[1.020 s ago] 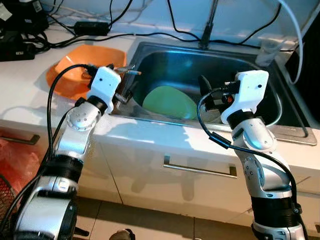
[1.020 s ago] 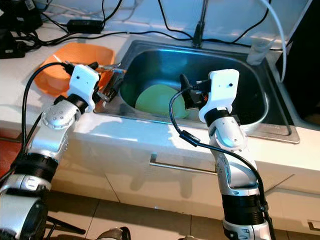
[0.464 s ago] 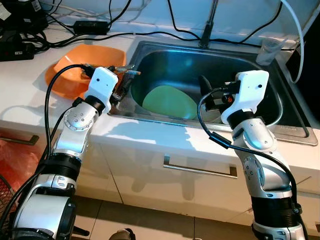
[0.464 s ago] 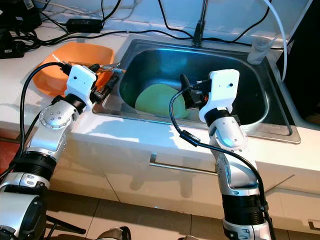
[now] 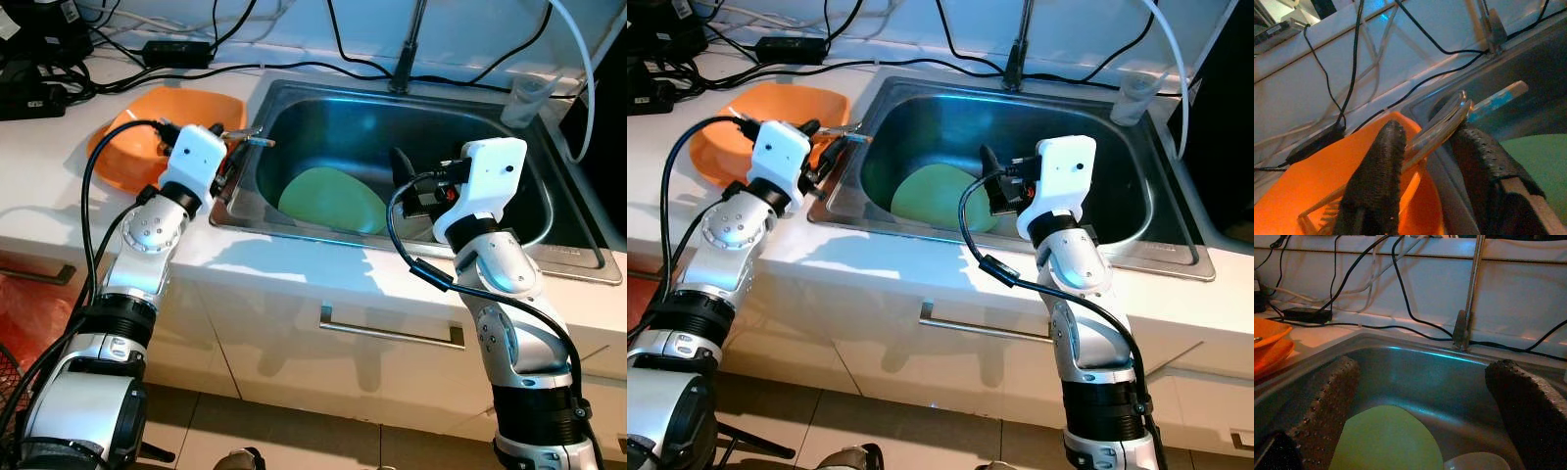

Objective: Kitchen organization

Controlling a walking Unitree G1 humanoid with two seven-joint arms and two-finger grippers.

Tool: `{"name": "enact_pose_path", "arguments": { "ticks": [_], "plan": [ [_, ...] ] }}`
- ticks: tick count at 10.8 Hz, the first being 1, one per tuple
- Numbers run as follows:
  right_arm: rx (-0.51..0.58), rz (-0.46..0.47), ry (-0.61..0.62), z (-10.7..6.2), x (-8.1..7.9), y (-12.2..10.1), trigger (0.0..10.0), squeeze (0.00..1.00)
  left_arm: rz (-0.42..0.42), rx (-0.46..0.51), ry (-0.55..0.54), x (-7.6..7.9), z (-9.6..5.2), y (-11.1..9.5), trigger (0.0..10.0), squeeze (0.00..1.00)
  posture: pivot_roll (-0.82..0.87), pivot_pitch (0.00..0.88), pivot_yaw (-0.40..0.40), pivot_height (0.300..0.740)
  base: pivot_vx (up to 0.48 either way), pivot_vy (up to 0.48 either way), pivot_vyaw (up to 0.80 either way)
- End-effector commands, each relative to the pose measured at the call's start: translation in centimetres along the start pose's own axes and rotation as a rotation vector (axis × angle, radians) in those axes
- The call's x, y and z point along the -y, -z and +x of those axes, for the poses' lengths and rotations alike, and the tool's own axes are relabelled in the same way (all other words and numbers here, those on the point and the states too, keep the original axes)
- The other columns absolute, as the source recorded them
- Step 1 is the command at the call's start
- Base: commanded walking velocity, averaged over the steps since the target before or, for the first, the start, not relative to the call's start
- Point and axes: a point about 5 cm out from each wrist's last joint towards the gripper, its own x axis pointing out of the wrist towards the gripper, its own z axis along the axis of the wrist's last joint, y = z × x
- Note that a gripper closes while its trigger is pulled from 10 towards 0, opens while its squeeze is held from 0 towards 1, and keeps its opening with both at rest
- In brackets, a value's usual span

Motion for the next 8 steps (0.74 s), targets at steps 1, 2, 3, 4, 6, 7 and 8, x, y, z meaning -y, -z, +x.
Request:
{"name": "enact_pose_path", "arguments": {
  "ticks": [1, 2, 3, 4, 6, 7, 8],
  "plan": [
    [0.013, 0.000, 0.014, -0.25, 0.26, -0.39, 10.0, 0.00, 0.017, 0.020, -0.020, -0.66, 0.30, -0.58, 0.0, 0.00, -0.07, 0.108, -0.013, 0.740, 0.000, 0.000, 0.00],
    [0.013, 0.000, 0.014, -0.22, 0.23, -0.39, 10.0, 0.00, 0.020, 0.023, -0.023, -0.71, 0.34, -0.59, 0.0, 0.00, -0.07, 0.107, -0.011, 0.740, 0.000, 0.000, 0.00],
    [0.014, 0.001, 0.014, -0.22, 0.22, -0.40, 10.0, 0.00, 0.021, 0.026, -0.026, -0.74, 0.37, -0.58, 0.0, 0.00, -0.07, 0.108, -0.011, 0.740, 0.000, 0.000, 0.00],
    [0.013, 0.001, 0.015, -0.22, 0.22, -0.39, 10.0, 0.00, 0.022, 0.028, -0.026, -0.75, 0.38, -0.56, 0.0, 0.00, -0.07, 0.109, -0.010, 0.740, 0.000, 0.000, 0.00],
    [0.013, 0.001, 0.015, -0.17, 0.24, -0.38, 10.0, 0.00, 0.018, 0.030, -0.026, -0.77, 0.41, -0.53, 0.0, 0.00, -0.07, 0.109, -0.011, 0.740, 0.000, 0.000, 0.00],
    [0.012, 0.001, 0.016, -0.16, 0.25, -0.35, 10.0, 0.00, 0.018, 0.031, -0.027, -0.79, 0.41, -0.50, 0.0, 0.00, -0.07, 0.108, -0.010, 0.740, 0.000, 0.000, 0.00],
    [0.011, 0.000, 0.016, -0.17, 0.27, -0.33, 10.0, 0.00, 0.019, 0.032, -0.029, -0.81, 0.40, -0.49, 0.0, 0.00, -0.07, 0.108, -0.010, 0.740, 0.000, 0.000, 0.00]
  ]
}}
